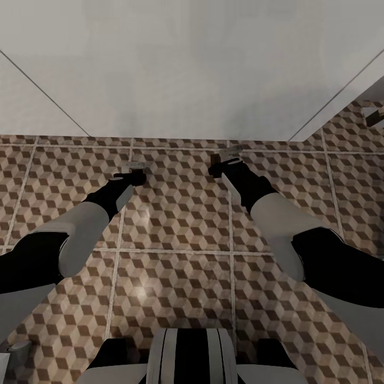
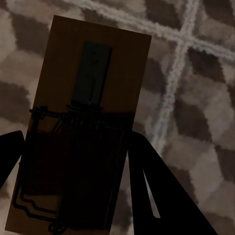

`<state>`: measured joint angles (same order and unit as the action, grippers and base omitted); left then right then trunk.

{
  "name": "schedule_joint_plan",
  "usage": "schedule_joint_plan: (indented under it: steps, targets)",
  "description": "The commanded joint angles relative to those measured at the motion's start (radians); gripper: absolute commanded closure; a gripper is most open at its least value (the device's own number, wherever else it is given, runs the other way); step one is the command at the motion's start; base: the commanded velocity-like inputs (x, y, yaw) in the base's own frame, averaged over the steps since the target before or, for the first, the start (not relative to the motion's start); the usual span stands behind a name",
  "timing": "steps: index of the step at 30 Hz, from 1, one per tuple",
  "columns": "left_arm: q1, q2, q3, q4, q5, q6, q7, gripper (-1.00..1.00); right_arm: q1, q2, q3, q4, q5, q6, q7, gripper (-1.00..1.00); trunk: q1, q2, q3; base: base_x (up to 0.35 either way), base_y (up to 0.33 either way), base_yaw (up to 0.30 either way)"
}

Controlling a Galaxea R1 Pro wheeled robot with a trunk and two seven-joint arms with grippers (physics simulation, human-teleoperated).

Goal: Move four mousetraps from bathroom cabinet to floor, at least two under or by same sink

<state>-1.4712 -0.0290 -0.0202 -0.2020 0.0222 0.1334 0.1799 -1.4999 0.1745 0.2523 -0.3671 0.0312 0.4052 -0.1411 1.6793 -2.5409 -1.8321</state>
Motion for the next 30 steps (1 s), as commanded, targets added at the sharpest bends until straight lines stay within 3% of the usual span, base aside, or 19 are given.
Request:
schedule_joint_plan:
  steps: [1, 20, 21, 30]
  targets:
    - [0.0, 0.0, -0.003, -0.002, 0.001, 0.006, 0.006, 1.0, 0.0, 0.0, 0.004, -0.001, -0.001, 0.006, -0.005, 1.0, 0.0, 0.0, 0.0, 0.0, 0.0, 0.0]
    - [0.0, 0.0, -0.003, -0.001, 0.001, 0.006, 0.006, 1.0, 0.0, 0.0, 0.004, -0.001, -0.002, 0.006, -0.002, 1.0, 0.0, 0.0, 0.0, 0.0, 0.0, 0.0]
    - [0.0, 0.0, -0.003, -0.001, 0.001, 0.006, 0.006, 1.0, 0.0, 0.0, 0.004, -0.001, -0.002, 0.006, -0.002, -1.0, 0.0, 0.0, 0.0, 0.0, 0.0, 0.0]
    - [0.0, 0.0, -0.003, -0.002, 0.001, 0.006, 0.006, 1.0, 0.0, 0.0, 0.004, -0.001, -0.002, 0.006, -0.002, -1.0, 0.0, 0.0, 0.0, 0.0, 0.0, 0.0]
